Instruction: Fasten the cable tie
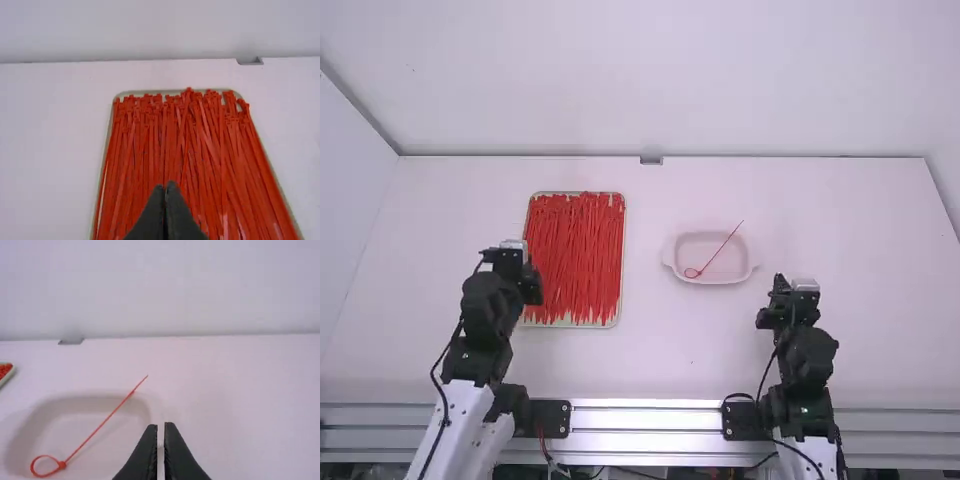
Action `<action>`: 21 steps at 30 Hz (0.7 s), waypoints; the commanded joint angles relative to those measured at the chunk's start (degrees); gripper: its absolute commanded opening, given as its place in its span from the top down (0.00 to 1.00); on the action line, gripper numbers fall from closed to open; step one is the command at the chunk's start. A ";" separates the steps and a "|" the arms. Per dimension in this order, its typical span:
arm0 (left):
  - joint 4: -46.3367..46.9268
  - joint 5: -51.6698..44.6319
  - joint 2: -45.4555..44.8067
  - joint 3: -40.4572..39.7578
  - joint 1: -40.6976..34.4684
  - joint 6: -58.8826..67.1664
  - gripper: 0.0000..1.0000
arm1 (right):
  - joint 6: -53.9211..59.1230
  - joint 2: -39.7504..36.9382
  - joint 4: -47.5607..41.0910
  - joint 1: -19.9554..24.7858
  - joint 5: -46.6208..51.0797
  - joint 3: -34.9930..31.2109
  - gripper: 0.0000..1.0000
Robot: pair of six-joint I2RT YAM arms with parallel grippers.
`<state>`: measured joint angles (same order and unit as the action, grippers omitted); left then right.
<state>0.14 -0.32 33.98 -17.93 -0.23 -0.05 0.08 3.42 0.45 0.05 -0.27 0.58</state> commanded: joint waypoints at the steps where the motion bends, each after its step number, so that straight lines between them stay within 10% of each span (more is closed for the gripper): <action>1: -0.14 0.32 -2.92 2.66 0.23 0.05 1.00 | -0.08 -1.78 -0.45 -0.05 0.27 -0.58 0.98; 21: -0.14 0.32 -21.81 17.93 0.23 0.05 1.00 | -0.08 -3.42 -0.45 -0.05 0.27 -0.58 1.00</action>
<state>-0.23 -0.12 13.41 -0.58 -0.23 -0.08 0.10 0.51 0.43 0.05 -0.21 0.56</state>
